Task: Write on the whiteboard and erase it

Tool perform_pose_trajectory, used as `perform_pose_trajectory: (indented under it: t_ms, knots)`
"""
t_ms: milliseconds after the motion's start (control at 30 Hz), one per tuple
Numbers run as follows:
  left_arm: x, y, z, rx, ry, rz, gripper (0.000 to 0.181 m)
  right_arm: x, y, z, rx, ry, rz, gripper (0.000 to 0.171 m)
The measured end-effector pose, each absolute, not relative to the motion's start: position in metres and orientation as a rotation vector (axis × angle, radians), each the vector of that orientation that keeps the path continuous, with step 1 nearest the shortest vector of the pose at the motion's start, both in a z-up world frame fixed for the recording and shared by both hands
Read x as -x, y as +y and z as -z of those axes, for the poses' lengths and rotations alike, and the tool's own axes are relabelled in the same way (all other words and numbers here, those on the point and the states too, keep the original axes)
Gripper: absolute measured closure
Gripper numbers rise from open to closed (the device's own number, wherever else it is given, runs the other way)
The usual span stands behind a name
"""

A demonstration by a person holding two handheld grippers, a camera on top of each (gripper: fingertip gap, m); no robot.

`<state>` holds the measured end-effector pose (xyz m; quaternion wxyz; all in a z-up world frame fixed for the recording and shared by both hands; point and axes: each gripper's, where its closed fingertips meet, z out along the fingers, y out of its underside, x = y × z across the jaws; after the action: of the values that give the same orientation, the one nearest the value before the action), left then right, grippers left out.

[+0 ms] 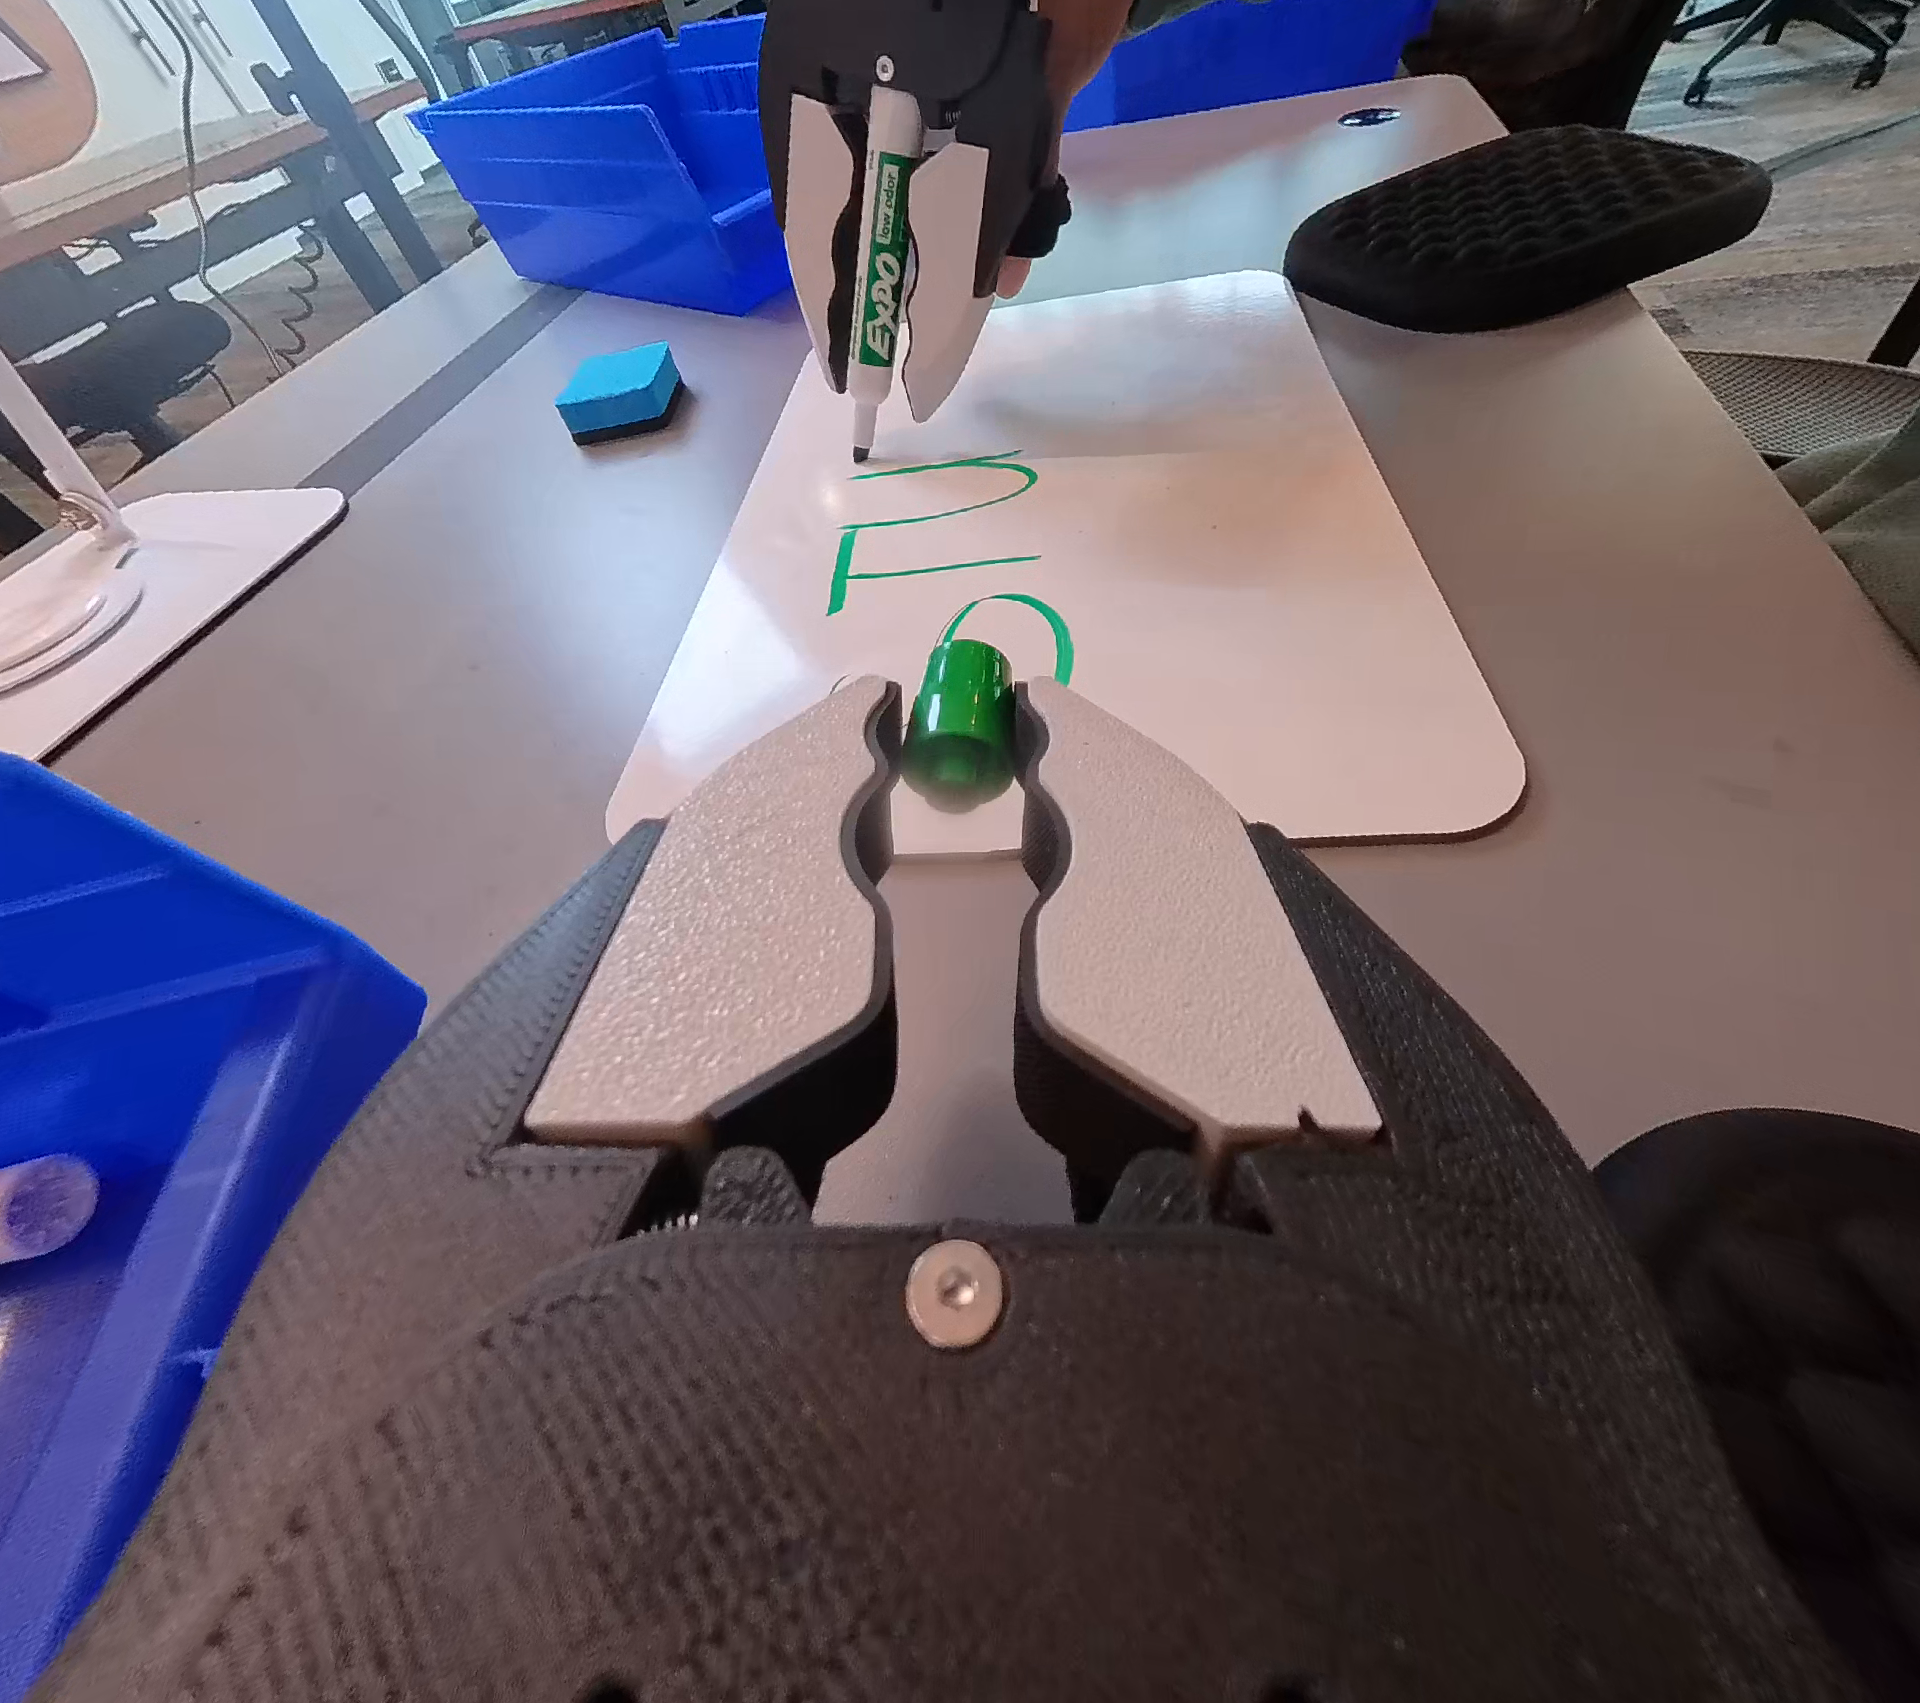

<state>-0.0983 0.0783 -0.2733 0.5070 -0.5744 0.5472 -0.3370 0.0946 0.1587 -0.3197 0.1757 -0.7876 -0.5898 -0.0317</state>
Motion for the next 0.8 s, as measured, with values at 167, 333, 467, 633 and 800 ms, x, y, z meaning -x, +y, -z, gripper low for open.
perform_pose_trajectory:
  t_ms: [167,333,467,633,800]
  knots:
    - [0.098,0.079,0.273,1.384,1.32,0.812,0.161,-0.095,0.158,0.32,2.236,-1.679,0.098,0.138]
    - [0.098,0.079,0.273,1.384,1.32,0.811,0.161,-0.096,0.157,0.32,2.239,-1.684,0.103,0.138]
    - [0.098,0.079,0.273,1.383,1.322,0.81,0.161,-0.096,0.154,0.32,2.242,-1.69,0.105,0.138]
    - [0.098,0.079,0.274,1.382,1.325,0.806,0.161,-0.099,0.143,0.32,2.251,-1.695,0.101,0.138]
    - [0.097,0.08,0.274,1.381,1.328,0.803,0.161,-0.104,0.129,0.319,2.263,-1.705,0.105,0.138]
